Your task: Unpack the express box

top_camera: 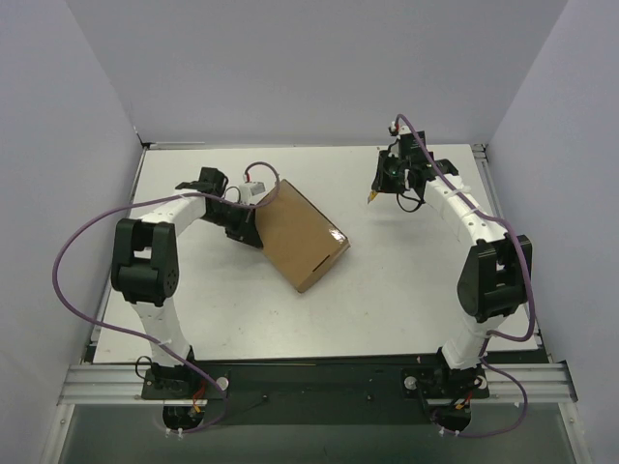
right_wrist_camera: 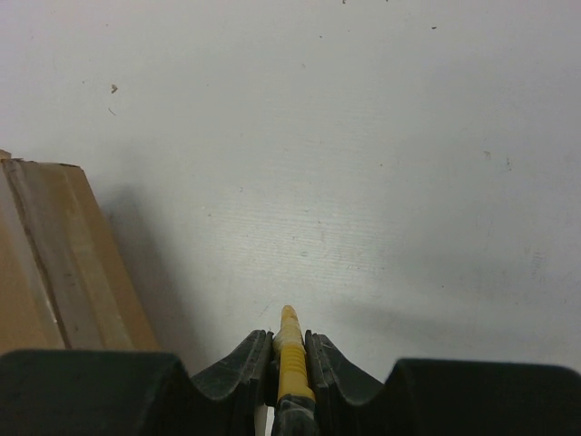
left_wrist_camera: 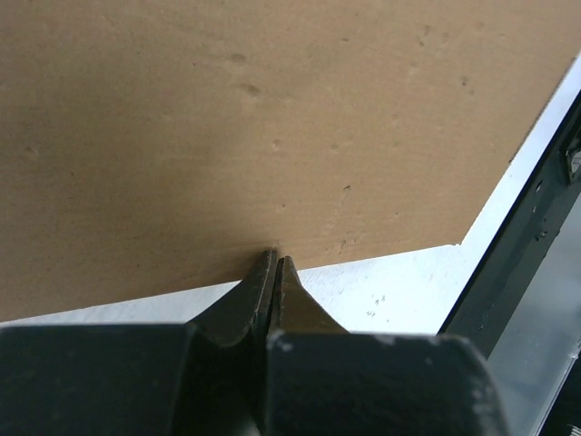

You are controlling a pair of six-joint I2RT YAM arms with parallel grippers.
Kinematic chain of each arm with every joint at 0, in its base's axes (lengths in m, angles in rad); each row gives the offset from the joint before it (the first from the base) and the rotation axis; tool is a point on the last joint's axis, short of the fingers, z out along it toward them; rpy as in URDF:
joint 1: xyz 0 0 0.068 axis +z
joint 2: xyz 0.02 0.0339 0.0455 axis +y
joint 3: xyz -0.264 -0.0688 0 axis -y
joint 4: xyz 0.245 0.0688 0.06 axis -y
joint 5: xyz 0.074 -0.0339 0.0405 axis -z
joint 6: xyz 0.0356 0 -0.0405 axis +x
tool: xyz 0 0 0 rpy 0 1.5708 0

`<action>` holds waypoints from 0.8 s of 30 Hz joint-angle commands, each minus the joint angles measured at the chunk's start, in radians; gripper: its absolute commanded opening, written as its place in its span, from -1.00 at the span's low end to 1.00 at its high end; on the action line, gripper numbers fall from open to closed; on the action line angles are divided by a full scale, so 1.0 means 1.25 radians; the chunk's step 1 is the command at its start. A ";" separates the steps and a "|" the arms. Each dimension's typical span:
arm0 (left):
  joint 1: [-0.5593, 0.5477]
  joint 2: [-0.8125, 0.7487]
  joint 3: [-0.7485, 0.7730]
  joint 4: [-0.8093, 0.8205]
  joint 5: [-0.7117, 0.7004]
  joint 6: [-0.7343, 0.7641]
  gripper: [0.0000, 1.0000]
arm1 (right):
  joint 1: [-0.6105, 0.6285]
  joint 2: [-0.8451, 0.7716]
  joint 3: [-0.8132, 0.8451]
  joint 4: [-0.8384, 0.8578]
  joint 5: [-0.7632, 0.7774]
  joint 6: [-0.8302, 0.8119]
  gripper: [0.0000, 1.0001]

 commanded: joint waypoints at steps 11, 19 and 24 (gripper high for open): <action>0.032 -0.054 -0.128 -0.014 -0.082 0.039 -1.00 | 0.020 0.020 0.028 0.016 -0.021 -0.011 -1.00; 0.066 -0.076 -0.157 -0.023 -0.075 0.040 -1.00 | 0.075 0.078 0.076 0.030 -0.033 -0.014 -1.00; 0.086 -0.088 -0.181 -0.011 -0.075 0.044 -1.00 | 0.145 0.157 0.132 0.041 -0.104 -0.050 -1.00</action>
